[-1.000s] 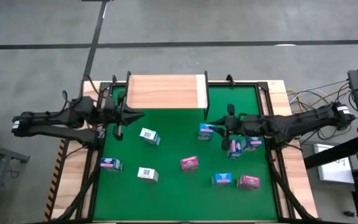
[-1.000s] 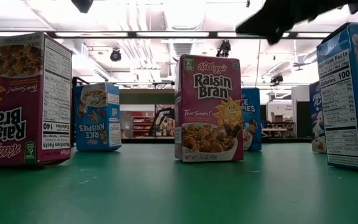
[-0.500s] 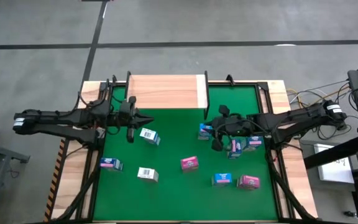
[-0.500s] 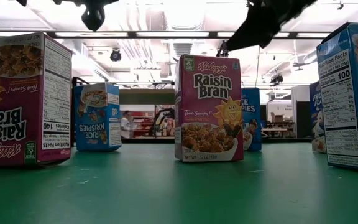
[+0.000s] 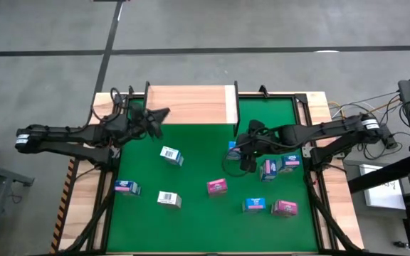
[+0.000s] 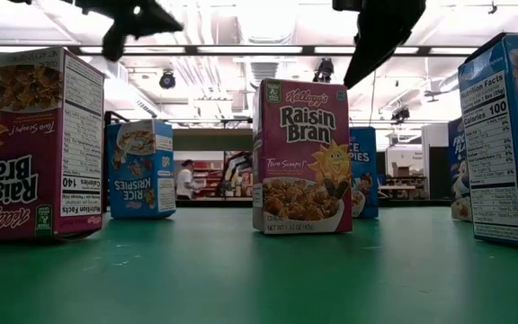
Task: Stack cereal on shelf
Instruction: Put the top right light blue cereal box on the shelf
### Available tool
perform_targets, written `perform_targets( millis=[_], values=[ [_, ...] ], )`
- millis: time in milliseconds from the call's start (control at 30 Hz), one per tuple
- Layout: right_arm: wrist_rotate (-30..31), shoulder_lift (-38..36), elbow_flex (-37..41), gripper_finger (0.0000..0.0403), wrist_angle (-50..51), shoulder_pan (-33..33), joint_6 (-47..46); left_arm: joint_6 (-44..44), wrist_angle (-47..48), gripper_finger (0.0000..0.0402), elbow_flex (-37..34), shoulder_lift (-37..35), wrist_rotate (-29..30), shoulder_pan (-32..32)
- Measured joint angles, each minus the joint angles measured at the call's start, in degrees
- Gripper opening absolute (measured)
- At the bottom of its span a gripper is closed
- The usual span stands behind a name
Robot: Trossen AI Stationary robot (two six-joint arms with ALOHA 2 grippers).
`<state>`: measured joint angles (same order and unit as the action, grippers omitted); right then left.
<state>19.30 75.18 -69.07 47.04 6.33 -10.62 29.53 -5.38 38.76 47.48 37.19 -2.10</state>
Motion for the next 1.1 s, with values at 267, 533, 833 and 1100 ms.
perform_targets(
  millis=[267, 533, 833, 1100],
  values=[
    [-0.2, 0.1, 0.3, 0.0282, 0.6, -0.1, 0.0, 0.9, 2.6, 0.0000, 0.0, 0.3, 4.8, 0.1],
    [-0.5, 3.0, 0.6, 0.0287, 0.2, -0.3, -0.5, -5.4, 3.1, 0.0000, 0.0, 0.4, -19.2, 1.4],
    [-0.3, 6.5, 0.7, 0.0286, 0.0, -2.8, 1.2, -15.9, 1.0, 0.0000, 0.0, 1.6, -24.7, 10.5],
    [-5.2, 5.7, 0.8, 0.0286, -0.3, -8.1, 4.2, -22.0, 0.8, 0.0000, 0.0, 1.4, -24.7, 19.4]
  ],
)
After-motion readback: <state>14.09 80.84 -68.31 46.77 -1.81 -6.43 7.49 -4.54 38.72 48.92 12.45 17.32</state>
